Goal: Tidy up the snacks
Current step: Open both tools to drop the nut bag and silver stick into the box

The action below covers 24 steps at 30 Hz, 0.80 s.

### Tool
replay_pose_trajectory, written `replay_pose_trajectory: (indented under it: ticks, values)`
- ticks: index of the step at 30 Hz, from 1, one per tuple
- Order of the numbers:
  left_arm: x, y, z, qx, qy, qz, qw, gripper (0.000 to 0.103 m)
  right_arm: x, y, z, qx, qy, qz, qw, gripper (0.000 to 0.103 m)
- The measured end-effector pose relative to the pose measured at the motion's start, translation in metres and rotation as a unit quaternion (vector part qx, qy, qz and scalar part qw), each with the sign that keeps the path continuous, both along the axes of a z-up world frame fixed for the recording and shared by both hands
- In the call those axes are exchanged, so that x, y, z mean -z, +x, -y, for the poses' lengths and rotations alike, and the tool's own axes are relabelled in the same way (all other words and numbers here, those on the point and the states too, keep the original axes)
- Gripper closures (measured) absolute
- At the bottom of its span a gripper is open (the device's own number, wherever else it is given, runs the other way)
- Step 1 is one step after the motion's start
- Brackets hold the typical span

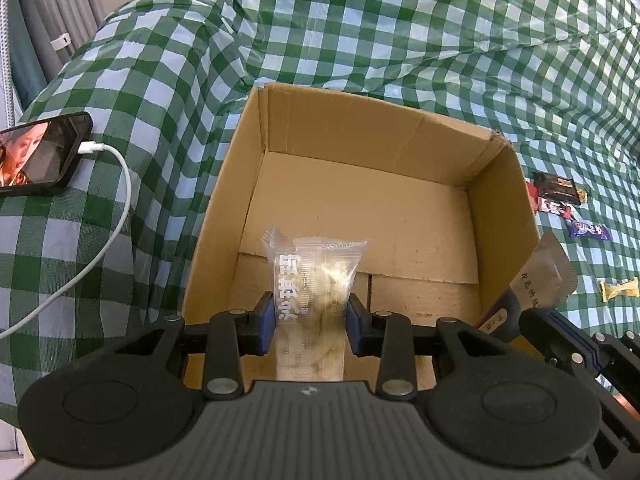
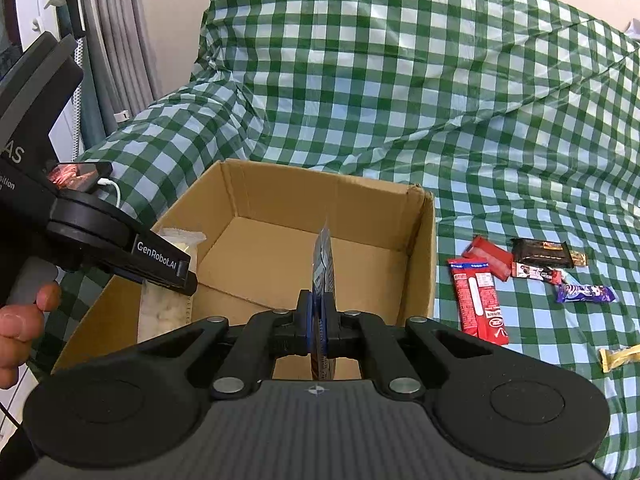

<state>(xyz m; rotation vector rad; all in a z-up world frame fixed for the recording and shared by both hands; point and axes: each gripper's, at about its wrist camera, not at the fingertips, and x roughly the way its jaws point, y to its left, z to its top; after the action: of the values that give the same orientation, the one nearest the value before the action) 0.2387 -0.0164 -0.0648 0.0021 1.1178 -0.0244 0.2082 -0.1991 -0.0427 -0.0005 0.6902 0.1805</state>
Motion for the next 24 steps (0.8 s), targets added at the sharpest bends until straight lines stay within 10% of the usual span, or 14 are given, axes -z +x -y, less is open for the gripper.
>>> replay_pose_trajectory:
  ticks: [4,6,10,24]
  values:
    - [0.004,0.006,0.002,0.001,0.004,-0.004,1.0000,0.063,0.003,0.007,0.000,0.001,0.001,-0.003,1.000,0.097]
    - [0.004,0.006,0.002,0.003,0.001,-0.003,1.0000,0.047,0.003,0.010,0.001,0.002,0.008,-0.006,1.000,0.094]
    - [-0.005,0.000,0.003,-0.002,0.020,0.031,0.9993,0.001,0.001,0.013,0.004,0.021,0.026,-0.010,0.999,0.039]
    - [-0.023,-0.081,-0.011,0.004,0.037,0.024,0.9990,0.000,-0.010,-0.042,-0.004,0.015,0.016,-0.031,0.999,0.015]
